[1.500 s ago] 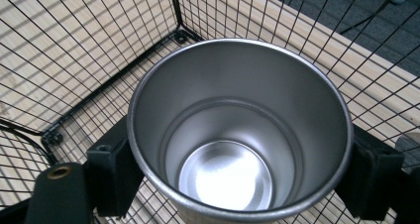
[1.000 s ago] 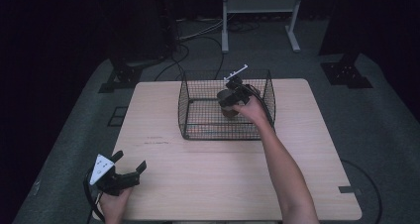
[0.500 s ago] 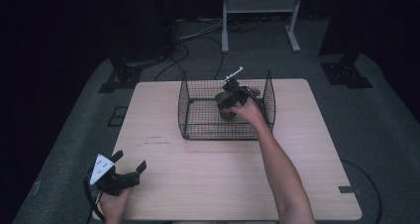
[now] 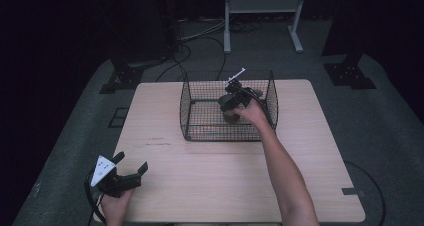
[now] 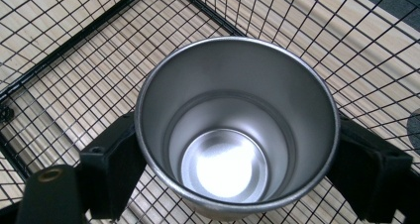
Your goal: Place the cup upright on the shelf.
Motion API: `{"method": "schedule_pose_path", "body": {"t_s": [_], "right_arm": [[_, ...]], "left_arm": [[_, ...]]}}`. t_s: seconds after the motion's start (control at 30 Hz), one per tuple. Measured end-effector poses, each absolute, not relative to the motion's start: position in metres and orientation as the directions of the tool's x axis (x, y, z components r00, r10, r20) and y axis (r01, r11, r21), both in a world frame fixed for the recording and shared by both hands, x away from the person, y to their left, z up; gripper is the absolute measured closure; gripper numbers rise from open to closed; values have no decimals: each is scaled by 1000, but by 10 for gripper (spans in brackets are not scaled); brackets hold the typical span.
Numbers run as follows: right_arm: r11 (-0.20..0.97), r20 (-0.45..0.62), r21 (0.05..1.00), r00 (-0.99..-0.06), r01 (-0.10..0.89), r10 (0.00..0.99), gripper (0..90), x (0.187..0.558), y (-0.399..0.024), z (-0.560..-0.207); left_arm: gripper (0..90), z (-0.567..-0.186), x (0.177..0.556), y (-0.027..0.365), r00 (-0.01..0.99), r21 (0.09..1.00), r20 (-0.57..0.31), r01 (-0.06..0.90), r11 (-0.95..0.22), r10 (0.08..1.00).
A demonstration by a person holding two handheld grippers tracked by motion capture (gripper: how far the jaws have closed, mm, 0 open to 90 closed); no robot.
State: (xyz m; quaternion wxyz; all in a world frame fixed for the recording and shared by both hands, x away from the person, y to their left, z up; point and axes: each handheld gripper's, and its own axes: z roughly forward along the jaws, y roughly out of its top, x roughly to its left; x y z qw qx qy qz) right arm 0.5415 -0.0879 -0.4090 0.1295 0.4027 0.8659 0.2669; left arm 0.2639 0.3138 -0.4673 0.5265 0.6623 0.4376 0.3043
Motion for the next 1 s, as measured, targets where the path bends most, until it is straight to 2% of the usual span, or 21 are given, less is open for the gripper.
{"method": "schedule_pose_path", "body": {"t_s": [0.77,1.0], "right_arm": [[543,8,555,-657,630,754,114,540,-91,-407],[509,26,578,-638,638,770,77,540,-96,-404]], "left_arm": [[0,-467,264,313,427,964,-61,261,-58,902],[0,-468,265,313,426,964,-59,259,-59,903]]}}
